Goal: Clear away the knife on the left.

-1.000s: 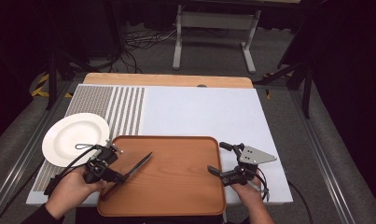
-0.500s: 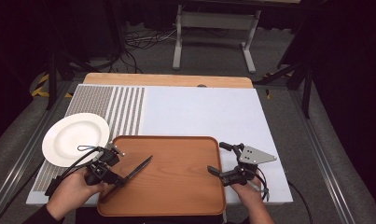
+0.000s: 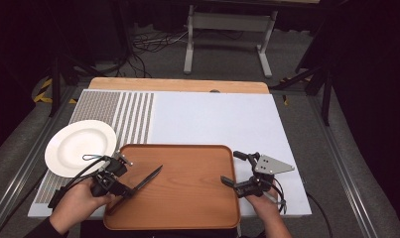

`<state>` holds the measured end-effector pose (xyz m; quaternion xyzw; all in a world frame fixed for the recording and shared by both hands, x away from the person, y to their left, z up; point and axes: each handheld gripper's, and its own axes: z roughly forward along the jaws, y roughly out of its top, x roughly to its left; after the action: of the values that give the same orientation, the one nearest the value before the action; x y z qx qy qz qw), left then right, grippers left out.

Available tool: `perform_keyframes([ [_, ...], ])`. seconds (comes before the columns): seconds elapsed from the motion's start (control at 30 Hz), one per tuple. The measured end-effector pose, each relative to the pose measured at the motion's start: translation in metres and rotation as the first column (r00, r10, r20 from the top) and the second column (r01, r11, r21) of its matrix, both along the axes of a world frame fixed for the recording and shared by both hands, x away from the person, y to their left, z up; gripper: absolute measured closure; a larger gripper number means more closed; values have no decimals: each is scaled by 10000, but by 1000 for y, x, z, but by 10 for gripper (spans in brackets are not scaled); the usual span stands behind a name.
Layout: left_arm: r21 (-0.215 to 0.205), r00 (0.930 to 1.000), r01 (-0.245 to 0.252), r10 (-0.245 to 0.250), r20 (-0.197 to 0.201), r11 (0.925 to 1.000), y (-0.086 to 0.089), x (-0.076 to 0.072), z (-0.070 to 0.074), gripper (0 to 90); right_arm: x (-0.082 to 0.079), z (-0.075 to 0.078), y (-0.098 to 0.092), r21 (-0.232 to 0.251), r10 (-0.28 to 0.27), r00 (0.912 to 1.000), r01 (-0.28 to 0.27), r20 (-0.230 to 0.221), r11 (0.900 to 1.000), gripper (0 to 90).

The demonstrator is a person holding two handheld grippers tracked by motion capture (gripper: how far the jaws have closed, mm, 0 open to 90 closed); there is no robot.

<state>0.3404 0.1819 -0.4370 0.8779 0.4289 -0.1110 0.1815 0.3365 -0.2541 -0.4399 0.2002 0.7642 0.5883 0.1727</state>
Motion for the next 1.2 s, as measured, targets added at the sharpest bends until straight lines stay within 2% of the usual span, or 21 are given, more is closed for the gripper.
perform_keyframes([
  [0.13, -12, 9998, -8, 8, 223, 10000, 1, -1, 2, 738, 0, 0, 0, 7, 6, 10000, -6, -43, 10000, 50],
  [0.3, -174, 9983, 118, -108, 575, 9998, 2, -2, 5, 624, 0, 0, 0, 29, 21, 10000, -21, -51, 10000, 49],
  [0.33, -311, 9976, 196, -175, 665, 9993, 3, -2, 5, 597, 0, 0, 0, 27, 26, 10000, -26, -48, 10000, 50],
  [0.43, -635, 9958, 345, -290, 867, 9974, 4, -2, 7, 478, 0, 0, 0, 34, 30, 10000, -30, -40, 10000, 49],
  [0.5, -884, 9952, 541, -466, 857, 9946, 5, -1, 8, 374, 0, 0, -1, 36, 32, 10000, -32, -49, 10000, 49],
  [0.57, -1085, 9926, 863, -762, 943, 9903, 5, 0, 9, 306, 0, 0, 0, 21, 40, 10000, -40, -43, 10000, 49],
  [0.6, -1130, 9896, 1041, -916, 1109, 9881, 5, 0, 10, 279, 0, 0, 0, 18, 42, 10000, -42, -45, 10000, 49],
  [0.7, -1085, 9755, 1531, -1326, 1758, 9822, 3, -1, 14, 184, 0, 0, 0, 18, 49, 10000, -49, -44, 10000, 49],
  [0.8, -1144, 9624, 2034, -1771, 2060, 9724, 2, -2, 18, 164, 0, 0, 0, 6, 57, 10000, -57, -44, 10000, 49],
  [0.83, -1020, 9505, 2367, -2086, 2304, 9662, 1, -3, 19, 158, 0, 0, 0, -3, 61, 10000, -61, -35, 10000, 49],
  [0.87, -1020, 9505, 2367, -2086, 2304, 9662, 1, -3, 19, 166, 0, 0, 0, -3, 61, 10000, -61, -35, 10000, 49],
  [0.9, -947, 9392, 2686, -2388, 2469, 9586, 0, -4, 20, 166, 0, 0, 0, -6, 64, 10000, -64, -38, 10000, 49],
  [0.93, -825, 9353, 2747, -2463, 2541, 9580, -1, -5, 21, 179, 0, 0, 0, -8, 69, 10000, -69, -44, 10000, 50],
  [0.97, -829, 9225, 2932, -2591, 2861, 9524, -3, -6, 22, 202, 0, 0, 0, 2, 79, 10000, -79, -35, 10000, 50],
  [1.0, -829, 9225, 2932, -2591, 2861, 9524, -3, -6, 22, 222, 0, 0, 0, 2, 78, 10000, -78, -33, 10000, 49],
  [1.03, -976, 9156, 3094, -2686, 2991, 9459, -5, -7, 24, 260, 0, 0, 0, 0, 78, 10000, -78, -26, 10000, 49],
  [1.07, -976, 9156, 3094, -2686, 2991, 9459, -5, -7, 24, 294, 0, 0, 0, 1, 80, 10000, -80, -25, 10000, 49],
  [1.1, -1080, 9060, 3369, -2908, 3077, 9353, -8, -8, 27, 349, 0, 0, 0, 2, 76, 10000, -76, -27, 10000, 49],
  [1.17, -953, 8872, 3693, -3202, 3323, 9244, -10, -9, 29, 465, 0, 0, 0, 12, 92, 10000, -92, -29, 10000, 50],
  [1.2, -953, 8872, 3693, -3202, 3323, 9244, -10, -9, 29, 515, 0, 0, 0, -15, 83, 10000, -83, -16, 10000, 49],
])
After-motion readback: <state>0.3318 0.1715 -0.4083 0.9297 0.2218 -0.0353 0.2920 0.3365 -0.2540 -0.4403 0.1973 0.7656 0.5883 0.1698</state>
